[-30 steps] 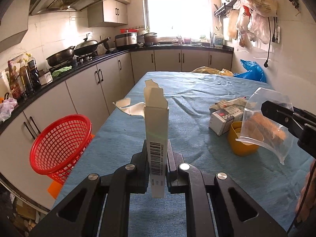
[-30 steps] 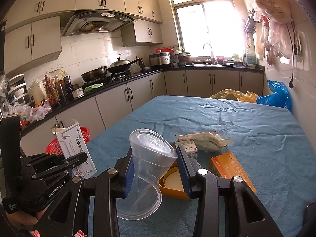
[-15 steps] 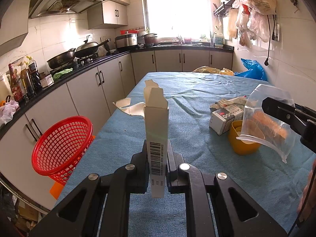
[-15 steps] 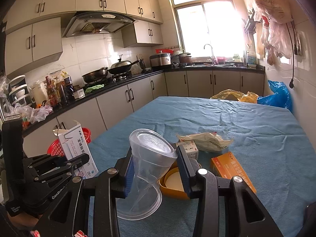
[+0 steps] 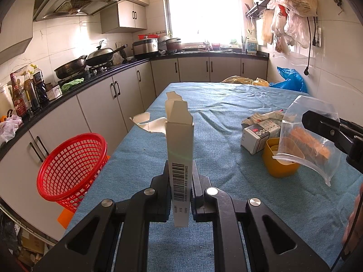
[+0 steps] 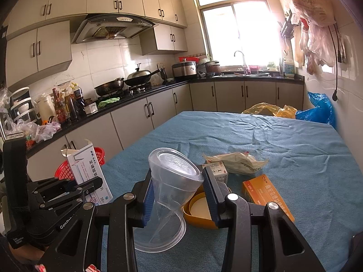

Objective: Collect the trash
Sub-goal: 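Hold the white box and plastic cup above the table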

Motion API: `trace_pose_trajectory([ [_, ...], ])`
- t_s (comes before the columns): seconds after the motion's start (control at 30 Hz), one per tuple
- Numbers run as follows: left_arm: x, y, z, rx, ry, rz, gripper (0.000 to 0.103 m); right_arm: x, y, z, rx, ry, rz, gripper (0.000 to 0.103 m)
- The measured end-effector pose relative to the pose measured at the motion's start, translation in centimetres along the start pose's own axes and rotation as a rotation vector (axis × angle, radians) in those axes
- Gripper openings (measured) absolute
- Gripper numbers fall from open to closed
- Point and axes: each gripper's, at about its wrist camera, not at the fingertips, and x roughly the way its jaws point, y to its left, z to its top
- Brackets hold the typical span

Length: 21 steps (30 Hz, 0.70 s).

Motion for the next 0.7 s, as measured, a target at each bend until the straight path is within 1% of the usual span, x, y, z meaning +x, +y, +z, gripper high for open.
trace_pose_trajectory([
  [0.7,-0.05,0.2,-0.08,-0.002,-0.001,0.0,0.012,0.04,-0.12,-0.1,0.002,0.0,0.0,0.043],
])
